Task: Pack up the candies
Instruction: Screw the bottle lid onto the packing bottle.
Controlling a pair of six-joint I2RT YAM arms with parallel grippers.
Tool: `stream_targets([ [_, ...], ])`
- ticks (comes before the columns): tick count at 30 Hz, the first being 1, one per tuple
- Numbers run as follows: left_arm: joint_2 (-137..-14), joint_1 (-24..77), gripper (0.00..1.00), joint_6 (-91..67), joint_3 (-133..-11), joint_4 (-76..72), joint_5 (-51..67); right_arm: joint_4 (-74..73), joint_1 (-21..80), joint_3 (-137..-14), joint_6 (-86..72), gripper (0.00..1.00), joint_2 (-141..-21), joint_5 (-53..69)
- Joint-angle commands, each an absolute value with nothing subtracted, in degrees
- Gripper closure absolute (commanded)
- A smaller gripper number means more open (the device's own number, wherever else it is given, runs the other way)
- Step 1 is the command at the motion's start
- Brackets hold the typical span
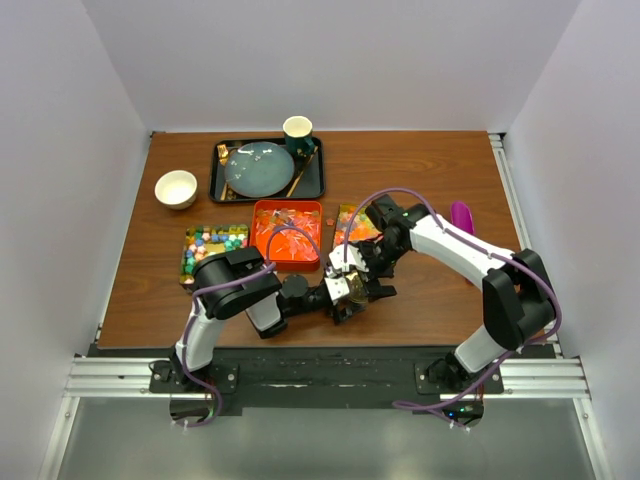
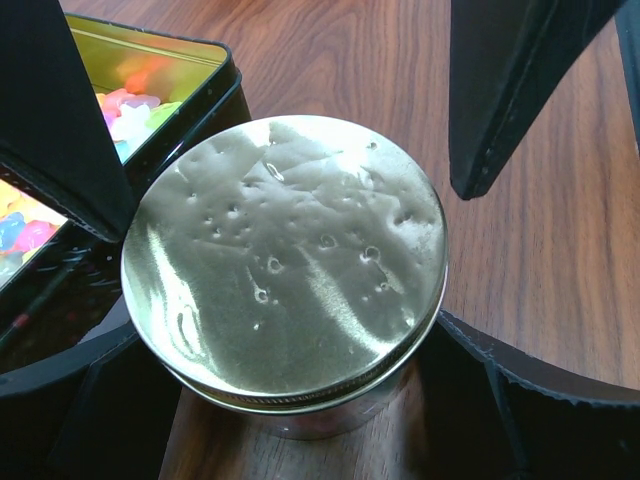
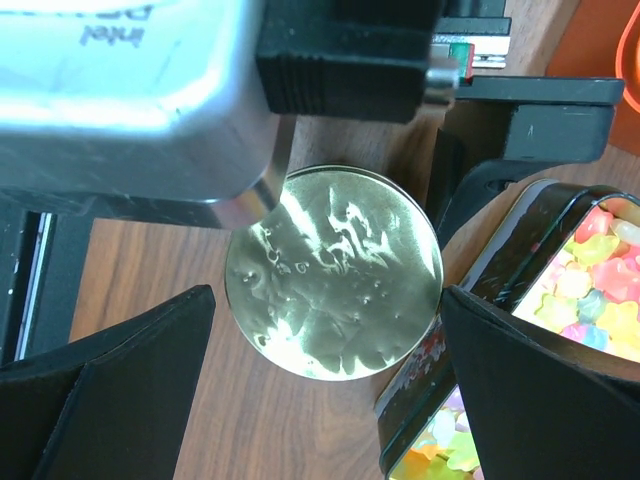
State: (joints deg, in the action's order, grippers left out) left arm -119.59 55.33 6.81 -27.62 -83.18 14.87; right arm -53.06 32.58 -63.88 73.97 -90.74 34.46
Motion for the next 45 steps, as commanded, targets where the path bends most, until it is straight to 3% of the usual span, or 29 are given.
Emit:
stream_targets([
  [1, -122.70, 54.58, 1.00, 9.49, -26.89, -73.12, 13.27, -50.81, 33.48, -62.23, 73.66, 0.01, -90.44, 35.95],
  [3, -122.78, 54.49, 1.00, 9.41, -26.81, -73.12, 13.45, -48.97, 33.66, -61.09, 73.48, 0.01, -90.00, 35.33],
  [6, -122.70, 54.40, 1.00, 9.40, -26.89, -72.86, 13.54, -46.94, 33.84, -59.77, 71.46, 0.09, -89.74, 35.33],
  [10, -122.78, 54.32, 1.00, 9.40, -26.98, -72.86, 13.27, -42.81, 33.84, -57.84, 63.66, 0.31, -88.86, 34.28],
  [19, -122.61, 53.97, 1.00, 9.32, -26.63, -73.65, 11.69, -30.51, 33.84, -44.49, 46.08, 0.37, -79.99, 29.55],
  [23, -122.78, 53.96, 1.00, 9.32, -26.72, -73.65, 11.60, -27.16, 33.84, -42.63, 35.79, 0.36, -79.63, 25.06],
  [29, -122.78, 53.70, 1.00, 9.14, -26.72, -73.56, 11.51, -31.17, 33.84, -45.34, 29.53, 0.24, -79.01, 22.94],
  [32, -122.43, 53.70, 1.00, 8.88, -26.46, -74.18, 11.95, -35.57, 33.66, -47.02, 28.39, 0.01, -77.44, 21.98],
  [38, -122.17, 53.53, 1.00, 5.01, -26.63, -73.74, 19.07, -47.01, 25.76, -53.51, 33.91, 0.01, -65.57, 25.22],
  [45, -122.43, 53.53, 1.00, 5.36, -26.81, -73.48, 18.28, -51.67, 25.66, -60.55, 53.67, 0.01, -75.39, 33.30],
])
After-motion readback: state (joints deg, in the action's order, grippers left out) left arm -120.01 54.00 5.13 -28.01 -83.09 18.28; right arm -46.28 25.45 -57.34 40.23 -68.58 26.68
